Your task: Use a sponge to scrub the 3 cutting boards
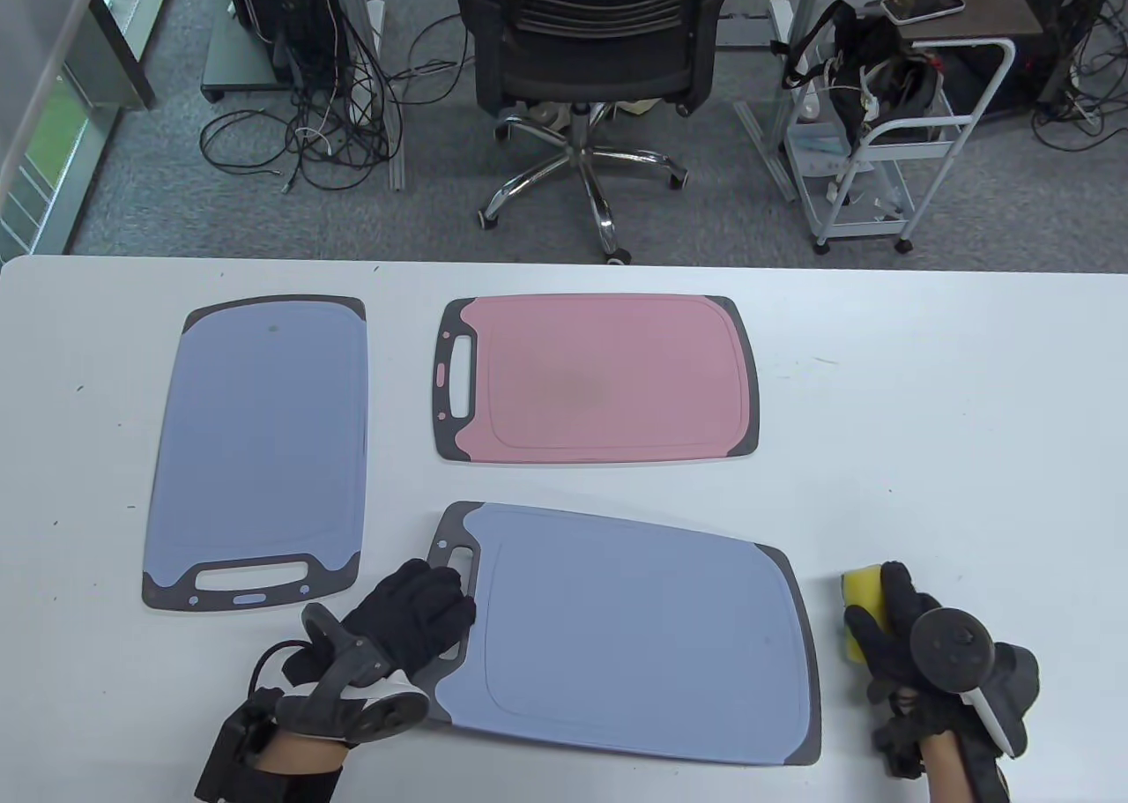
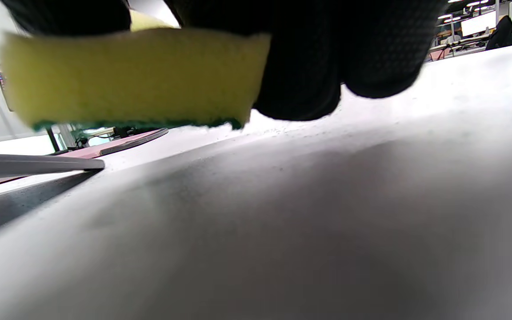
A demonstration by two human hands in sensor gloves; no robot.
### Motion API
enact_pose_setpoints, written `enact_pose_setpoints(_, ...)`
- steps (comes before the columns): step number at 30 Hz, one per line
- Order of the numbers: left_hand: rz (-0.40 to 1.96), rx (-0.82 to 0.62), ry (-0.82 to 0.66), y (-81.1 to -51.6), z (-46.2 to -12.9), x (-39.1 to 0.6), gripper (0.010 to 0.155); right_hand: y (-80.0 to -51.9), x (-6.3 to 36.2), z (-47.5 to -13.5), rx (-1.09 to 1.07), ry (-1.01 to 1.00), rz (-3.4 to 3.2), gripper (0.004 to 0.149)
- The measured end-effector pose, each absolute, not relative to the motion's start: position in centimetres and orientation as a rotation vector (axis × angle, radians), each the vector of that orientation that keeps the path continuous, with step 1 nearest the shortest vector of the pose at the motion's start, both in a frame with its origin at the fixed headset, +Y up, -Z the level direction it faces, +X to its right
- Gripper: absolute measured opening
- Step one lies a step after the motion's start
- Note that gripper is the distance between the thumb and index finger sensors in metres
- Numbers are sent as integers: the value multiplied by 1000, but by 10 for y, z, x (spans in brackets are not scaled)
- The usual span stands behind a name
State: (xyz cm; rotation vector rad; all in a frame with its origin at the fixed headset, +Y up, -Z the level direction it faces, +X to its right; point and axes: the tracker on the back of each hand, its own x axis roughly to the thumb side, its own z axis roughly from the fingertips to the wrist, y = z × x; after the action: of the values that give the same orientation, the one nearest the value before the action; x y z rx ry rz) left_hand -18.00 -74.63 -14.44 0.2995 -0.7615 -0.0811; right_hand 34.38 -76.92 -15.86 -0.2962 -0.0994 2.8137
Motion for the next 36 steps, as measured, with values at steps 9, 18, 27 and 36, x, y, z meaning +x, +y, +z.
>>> enact_pose_setpoints(9,-177,361,-734,-766,-145,-172,44,-770,343,-160,-292,-88,2839,74)
enact_pose_setpoints(18,61,332,-772,-766,-150,-184,46,-765,330,-167,-243,-99,2835,74)
enact_pose_setpoints(27,41,259,-763,-768,-157,-180,45,-739,187,-220,198,-67,2892,74)
enact_pose_setpoints(36,29,244,-758,-768,-156,-177,45,-728,-5,-265,541,65,3000,73)
